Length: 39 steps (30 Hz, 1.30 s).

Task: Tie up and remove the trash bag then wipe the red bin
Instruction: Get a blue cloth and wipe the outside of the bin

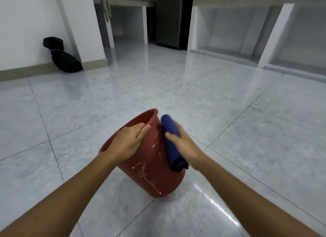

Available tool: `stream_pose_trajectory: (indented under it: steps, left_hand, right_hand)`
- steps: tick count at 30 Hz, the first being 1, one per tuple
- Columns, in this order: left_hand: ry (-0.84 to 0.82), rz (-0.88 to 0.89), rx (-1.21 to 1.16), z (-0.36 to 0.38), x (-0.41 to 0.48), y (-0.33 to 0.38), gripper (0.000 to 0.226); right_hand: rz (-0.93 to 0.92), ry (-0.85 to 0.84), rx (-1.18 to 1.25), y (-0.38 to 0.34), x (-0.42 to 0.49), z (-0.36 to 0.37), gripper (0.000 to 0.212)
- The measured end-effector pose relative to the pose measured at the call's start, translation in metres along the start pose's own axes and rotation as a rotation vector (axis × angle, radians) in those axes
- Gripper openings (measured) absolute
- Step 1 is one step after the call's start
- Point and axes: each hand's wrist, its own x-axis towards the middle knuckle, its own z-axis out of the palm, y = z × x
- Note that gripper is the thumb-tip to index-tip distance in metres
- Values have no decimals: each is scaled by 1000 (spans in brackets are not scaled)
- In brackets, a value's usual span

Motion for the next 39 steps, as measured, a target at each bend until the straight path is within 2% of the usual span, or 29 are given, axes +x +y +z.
stream_pose_trajectory:
  steps: [2,3,6,9,14,16,21,24,27,29,31,33,37,39]
  left_hand:
    - [15,-45,-63,1,4,2,50]
    - [30,-71,-88,0,6,0,51]
    - [66,-108,-112,-2,8,-6,49]
    - [45,-118,-84,1,7,-1,50]
    - [0,-159,-8,7,17,9,52]
    - [-4,-140,23,11,18,15,51]
    - [17,-143,-25,15,19,20,47]
    - [24,-165,-39,12,17,12,48]
    - [12,-198,-50,3,12,4,52]
    - [-27,-227,-98,-2,7,3,53]
    - [-45,-235,-108,-2,4,7,51]
    - [-19,-239,-108,3,5,15,47]
    - [-11,-265,-125,9,15,19,45]
    - [5,-267,-142,8,19,17,46]
  right_hand:
    - [67,42,-372,0,5,28,70]
    - [75,70,-463,-1,9,37,70]
    - [39,88,-371,-1,24,45,68]
    - [97,182,-304,7,34,41,67]
    - [421,210,-174,39,42,20,53]
    - [483,235,-173,42,40,20,47]
    - [209,243,-190,-4,48,40,55]
    - [157,200,-180,-11,55,43,55]
    - [320,229,-232,20,51,32,48]
    - [493,259,-291,42,42,28,52]
    - [572,279,-332,49,32,29,54]
    - [502,284,-366,32,27,36,52]
    - [206,246,-341,-18,35,52,51]
    - [165,229,-309,-23,41,54,52]
